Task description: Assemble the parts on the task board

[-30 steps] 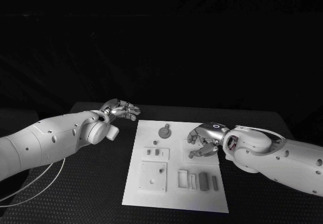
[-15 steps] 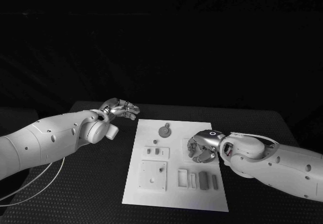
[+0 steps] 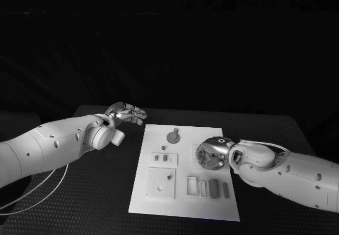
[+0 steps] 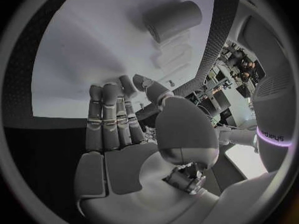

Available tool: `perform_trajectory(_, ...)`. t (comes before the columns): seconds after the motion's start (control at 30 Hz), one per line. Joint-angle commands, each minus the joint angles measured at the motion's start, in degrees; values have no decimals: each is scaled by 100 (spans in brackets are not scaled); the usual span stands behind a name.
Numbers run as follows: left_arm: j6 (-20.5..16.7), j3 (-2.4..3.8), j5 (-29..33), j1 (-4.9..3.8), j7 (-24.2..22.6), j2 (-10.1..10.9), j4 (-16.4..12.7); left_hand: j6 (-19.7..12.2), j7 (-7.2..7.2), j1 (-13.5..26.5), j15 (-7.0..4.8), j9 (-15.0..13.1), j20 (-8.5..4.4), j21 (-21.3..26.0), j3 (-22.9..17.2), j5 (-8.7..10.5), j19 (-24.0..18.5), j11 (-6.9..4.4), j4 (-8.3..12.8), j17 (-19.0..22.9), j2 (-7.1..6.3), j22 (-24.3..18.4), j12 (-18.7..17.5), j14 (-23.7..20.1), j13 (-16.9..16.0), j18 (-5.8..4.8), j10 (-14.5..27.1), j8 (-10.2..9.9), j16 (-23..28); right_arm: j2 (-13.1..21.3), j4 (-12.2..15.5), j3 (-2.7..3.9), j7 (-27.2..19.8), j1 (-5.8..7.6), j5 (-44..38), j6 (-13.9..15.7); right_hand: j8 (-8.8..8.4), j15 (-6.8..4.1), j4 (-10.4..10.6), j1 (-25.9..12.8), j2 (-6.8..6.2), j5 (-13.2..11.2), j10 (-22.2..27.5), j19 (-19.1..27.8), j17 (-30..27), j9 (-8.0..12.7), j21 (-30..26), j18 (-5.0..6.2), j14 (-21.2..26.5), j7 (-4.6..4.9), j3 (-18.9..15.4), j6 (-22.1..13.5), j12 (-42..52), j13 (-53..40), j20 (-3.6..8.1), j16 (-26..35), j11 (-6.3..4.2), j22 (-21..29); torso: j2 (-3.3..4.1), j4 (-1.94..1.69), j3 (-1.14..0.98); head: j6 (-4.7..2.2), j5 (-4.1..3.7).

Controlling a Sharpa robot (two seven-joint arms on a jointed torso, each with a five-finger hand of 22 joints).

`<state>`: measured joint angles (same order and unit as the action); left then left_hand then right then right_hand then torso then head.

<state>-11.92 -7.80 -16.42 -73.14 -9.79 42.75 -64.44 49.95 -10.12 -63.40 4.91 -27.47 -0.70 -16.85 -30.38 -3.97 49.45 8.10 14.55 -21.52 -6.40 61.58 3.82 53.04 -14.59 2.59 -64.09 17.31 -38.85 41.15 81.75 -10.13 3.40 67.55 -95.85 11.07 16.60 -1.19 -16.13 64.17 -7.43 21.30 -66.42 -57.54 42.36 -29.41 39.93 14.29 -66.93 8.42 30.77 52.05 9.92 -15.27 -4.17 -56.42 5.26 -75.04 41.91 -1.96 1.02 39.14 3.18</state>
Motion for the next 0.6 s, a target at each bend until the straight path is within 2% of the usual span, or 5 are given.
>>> perform_trajectory(0.03,78,3,16,-13,-66,-3,-6,-20,2,-10,10,8,2,35,26,33,45,-9,4,-9,22,-4,26,44,7,1,-31,24,25,-23,-5,-2,-1,-11,-124,147,57,-9,-35,16,76,25,-81,-57,-18,8,45,71,-72,7,0,77,45,-14,9,-36,-20,-106,-1,2,-2,10,8)
perform_trajectory(0.33,87,3,16,-13,-64,0,-5,-20,2,-9,10,9,2,37,27,33,46,-9,1,-15,24,-4,26,45,7,1,-32,25,29,-52,-13,-4,19,-28,-148,253,119,-59,-39,38,209,28,-214,-123,-54,8,89,71,-148,-13,0,209,101,-38,45,-87,-72,-104,0,3,-2,14,7)
perform_trajectory(0.6,84,3,16,-13,-64,0,-6,-20,2,-8,10,9,2,38,27,32,46,-10,0,-19,25,-4,26,45,8,1,-32,25,33,-53,5,-4,56,-34,-224,411,240,-149,-57,66,463,29,-452,-201,-95,-41,146,71,-245,-110,4,433,213,-106,96,-152,-166,-105,-2,0,-1,16,4)
